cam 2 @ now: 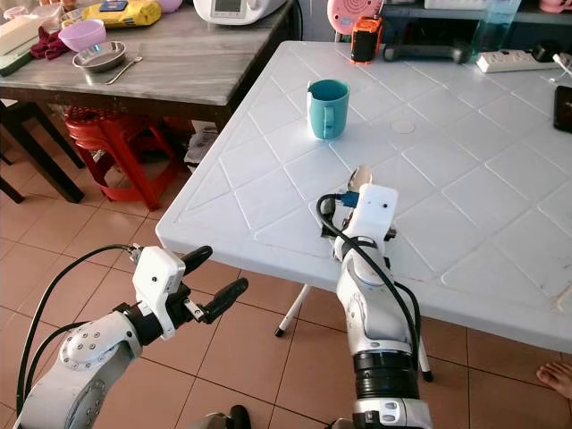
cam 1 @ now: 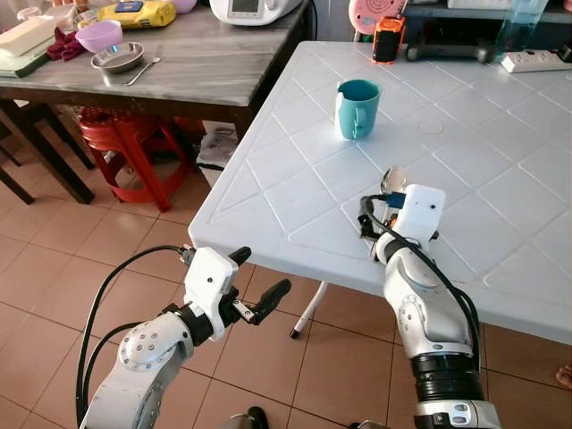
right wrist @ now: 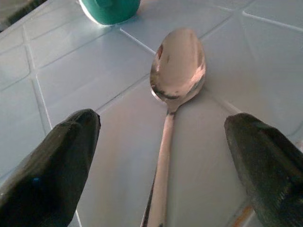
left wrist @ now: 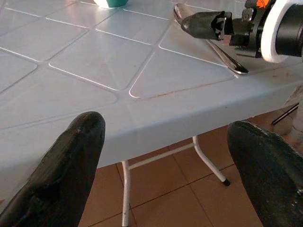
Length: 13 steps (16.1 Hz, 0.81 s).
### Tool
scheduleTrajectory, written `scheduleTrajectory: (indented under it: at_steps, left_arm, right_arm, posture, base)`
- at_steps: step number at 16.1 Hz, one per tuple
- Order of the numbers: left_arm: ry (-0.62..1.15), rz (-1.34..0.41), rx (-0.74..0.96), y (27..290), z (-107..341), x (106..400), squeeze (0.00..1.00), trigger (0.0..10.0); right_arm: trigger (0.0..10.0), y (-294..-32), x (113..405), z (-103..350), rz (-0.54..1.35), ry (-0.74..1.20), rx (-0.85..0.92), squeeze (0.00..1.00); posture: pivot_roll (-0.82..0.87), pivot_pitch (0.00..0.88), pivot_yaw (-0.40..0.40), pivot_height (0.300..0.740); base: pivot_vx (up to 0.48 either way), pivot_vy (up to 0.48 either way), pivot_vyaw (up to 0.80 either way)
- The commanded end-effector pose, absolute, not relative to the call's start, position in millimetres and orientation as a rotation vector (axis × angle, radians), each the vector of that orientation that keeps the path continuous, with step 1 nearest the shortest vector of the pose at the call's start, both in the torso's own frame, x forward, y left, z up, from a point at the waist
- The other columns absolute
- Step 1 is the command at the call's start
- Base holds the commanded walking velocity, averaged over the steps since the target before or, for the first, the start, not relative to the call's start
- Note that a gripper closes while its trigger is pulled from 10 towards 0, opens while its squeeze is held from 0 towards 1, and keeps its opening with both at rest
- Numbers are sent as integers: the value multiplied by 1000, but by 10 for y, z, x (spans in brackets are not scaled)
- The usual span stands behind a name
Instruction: Setting the table
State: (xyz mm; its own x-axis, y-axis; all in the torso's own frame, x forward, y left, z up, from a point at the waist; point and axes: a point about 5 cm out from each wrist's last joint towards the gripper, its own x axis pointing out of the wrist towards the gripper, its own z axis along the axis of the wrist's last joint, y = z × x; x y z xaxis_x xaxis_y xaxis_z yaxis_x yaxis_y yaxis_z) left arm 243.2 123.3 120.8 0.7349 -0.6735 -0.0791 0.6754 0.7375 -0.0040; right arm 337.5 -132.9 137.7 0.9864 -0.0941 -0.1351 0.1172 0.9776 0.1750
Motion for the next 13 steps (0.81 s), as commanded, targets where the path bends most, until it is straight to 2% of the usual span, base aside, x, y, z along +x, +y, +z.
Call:
scheduleTrajectory:
  at_steps: [1, 4, 5, 6, 7, 8, 13]
  left_arm:
    - [80, -744, 34, 1258, 1218, 2411, 0, 10000]
    - [89, -754, 31, 1245, 1206, 2393, 0, 10000]
    - [89, -756, 32, 1244, 1207, 2396, 0, 10000]
    - [89, -756, 32, 1242, 1209, 2398, 0, 10000]
    - [89, -756, 34, 1242, 1210, 2401, 0, 10000]
    - [90, -755, 34, 1243, 1211, 2401, 0, 10000]
    - [101, -758, 31, 1233, 1204, 2387, 0, 10000]
  right_arm:
    - [10000, -1286, 3414, 1330, -90, 174, 220, 0]
    - [10000, -1238, 3486, 1335, -86, 215, 220, 0]
    - [2706, -1229, 3491, 1284, -95, 255, 200, 0]
    - [2706, -1212, 3487, 1263, -86, 267, 208, 0]
    - [863, -1194, 3475, 1216, -81, 288, 224, 0]
    - [0, -1166, 3462, 1162, -65, 318, 217, 0]
    - [0, -1142, 3419, 1012, -46, 421, 130, 0]
  posture:
    - [-2, 149, 74, 740]
    - [-5, 150, 74, 740]
    - [-4, 148, 73, 740]
    - [-4, 148, 73, 740]
    - [-1, 147, 73, 740]
    - [-1, 147, 73, 740]
    - [-2, 151, 74, 740]
  base:
    - [0, 0, 0]
    - [0, 0, 0]
    - [0, 0, 0]
    - [0, 0, 0]
    - [0, 0, 0]
    - [0, 0, 0]
    - [0, 0, 0]
